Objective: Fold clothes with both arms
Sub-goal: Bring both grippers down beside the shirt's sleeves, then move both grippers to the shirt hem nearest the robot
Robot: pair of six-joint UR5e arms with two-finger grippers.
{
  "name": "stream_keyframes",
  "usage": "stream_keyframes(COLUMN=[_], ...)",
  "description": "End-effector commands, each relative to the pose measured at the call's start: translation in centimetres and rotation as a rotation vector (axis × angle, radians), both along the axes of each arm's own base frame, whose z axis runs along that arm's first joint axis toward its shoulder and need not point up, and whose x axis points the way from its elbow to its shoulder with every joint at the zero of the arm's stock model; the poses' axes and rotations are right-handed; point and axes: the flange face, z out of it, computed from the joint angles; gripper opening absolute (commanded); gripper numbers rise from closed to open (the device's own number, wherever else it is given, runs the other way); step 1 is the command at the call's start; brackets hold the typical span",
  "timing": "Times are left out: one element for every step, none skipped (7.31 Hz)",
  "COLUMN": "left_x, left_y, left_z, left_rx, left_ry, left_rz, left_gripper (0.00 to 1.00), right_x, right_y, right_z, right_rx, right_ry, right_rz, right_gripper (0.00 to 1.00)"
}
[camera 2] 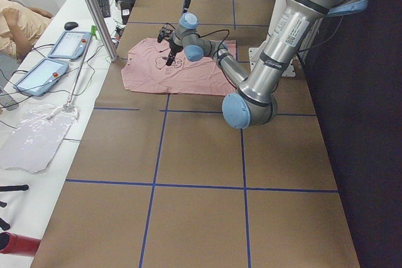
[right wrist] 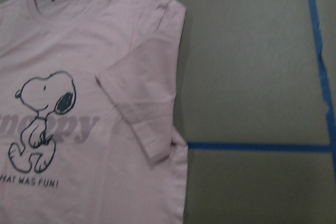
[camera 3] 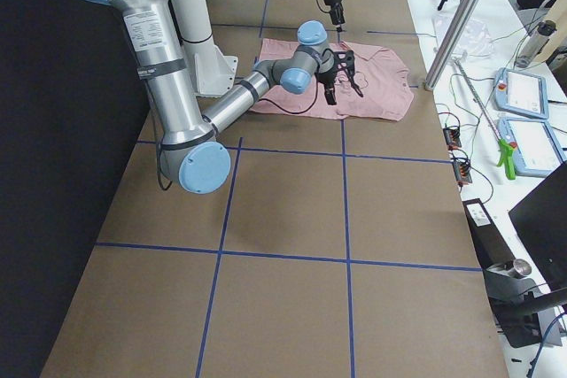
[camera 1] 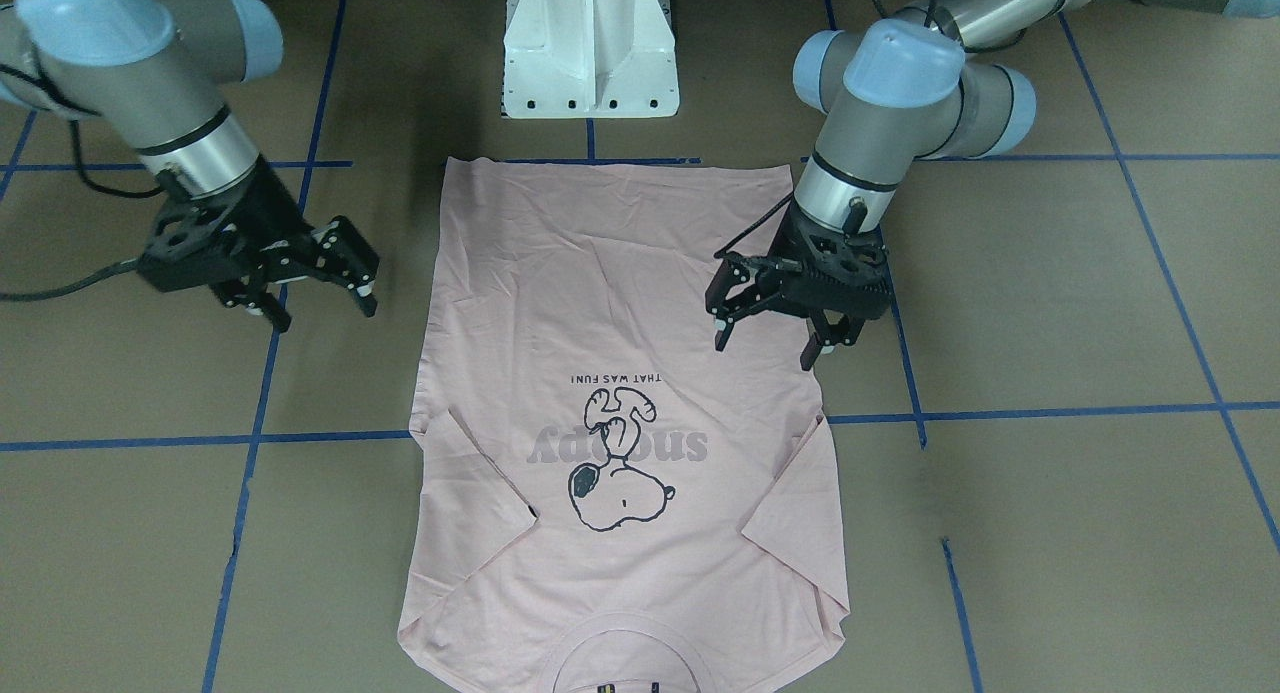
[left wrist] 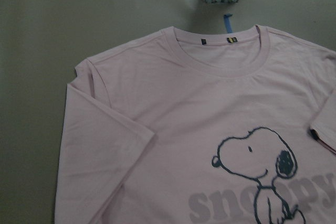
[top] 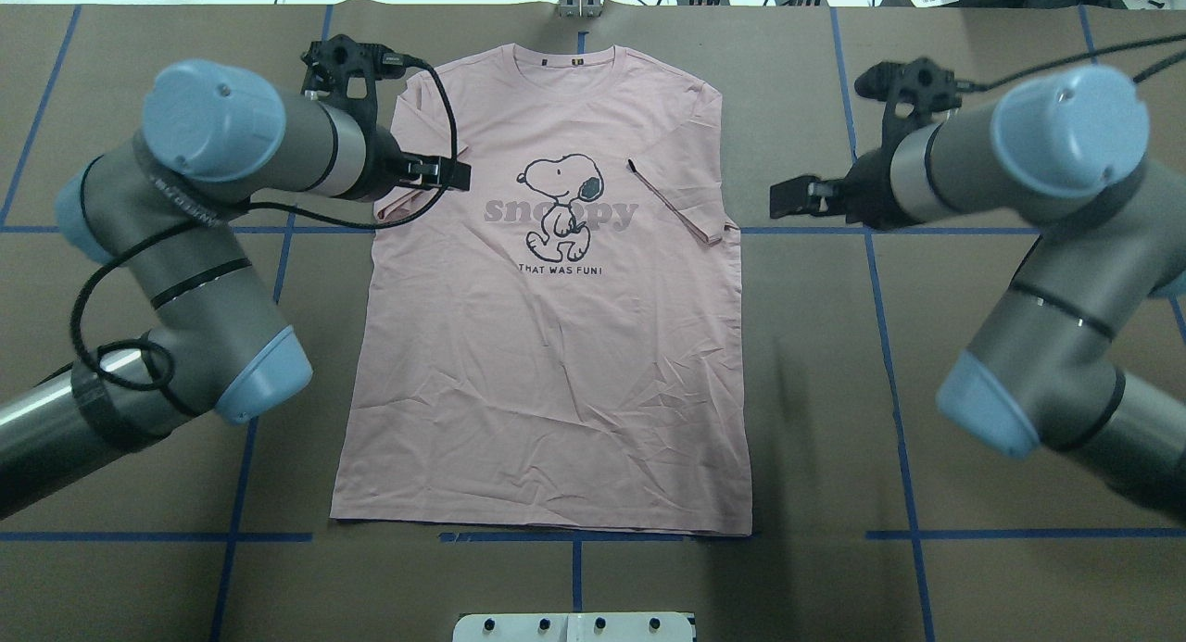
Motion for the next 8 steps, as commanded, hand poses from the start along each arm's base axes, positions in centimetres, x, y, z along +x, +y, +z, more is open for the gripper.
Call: stream_keyframes(left_x=[-2.4, -2.0, -0.9, 0.9, 2.8, 3.7, 4.3, 4.2], left_y=[8.3, 12.4, 16.1, 19.5, 22.7, 25.4, 27.2, 27.7], left_z=[2.7, 4.1, 5.8, 7.5, 8.7, 10.3, 11.5, 12.6], left_rx=[-0.053, -0.091, -0.163, -0.217, -0.261, -0.308, -0.340, -0.346], left_ry=[0.037, 0.037, 0.037, 0.020, 0.010, -0.011, -0.025, -0.048], left_rz=[0.032, 0.023, 0.035, 0.051, 0.055, 0.064, 0.055, 0.056], left_gripper=[1.00, 1.00, 1.00, 1.00, 1.00, 0.85, 0.72, 0.69], right_x=[-5.1, -7.3, -8.9, -9.5, -9.7, -9.9, -9.9, -9.9], right_y=[13.8, 18.8, 22.2, 23.8, 24.6, 24.8, 24.8, 24.8], right_z=[0.0, 1.2, 2.0, 2.8, 3.1, 3.1, 3.2, 3.2], right_rx=[-0.072, -0.066, -0.056, -0.076, -0.062, -0.060, -0.060, -0.056], right_ry=[-0.040, -0.023, -0.009, 0.003, 0.008, 0.009, 0.011, 0.011], right_rz=[0.034, 0.063, 0.067, 0.059, 0.066, 0.066, 0.066, 0.070], right_gripper=[0.98, 0.96, 0.95, 0.94, 0.94, 0.94, 0.94, 0.95])
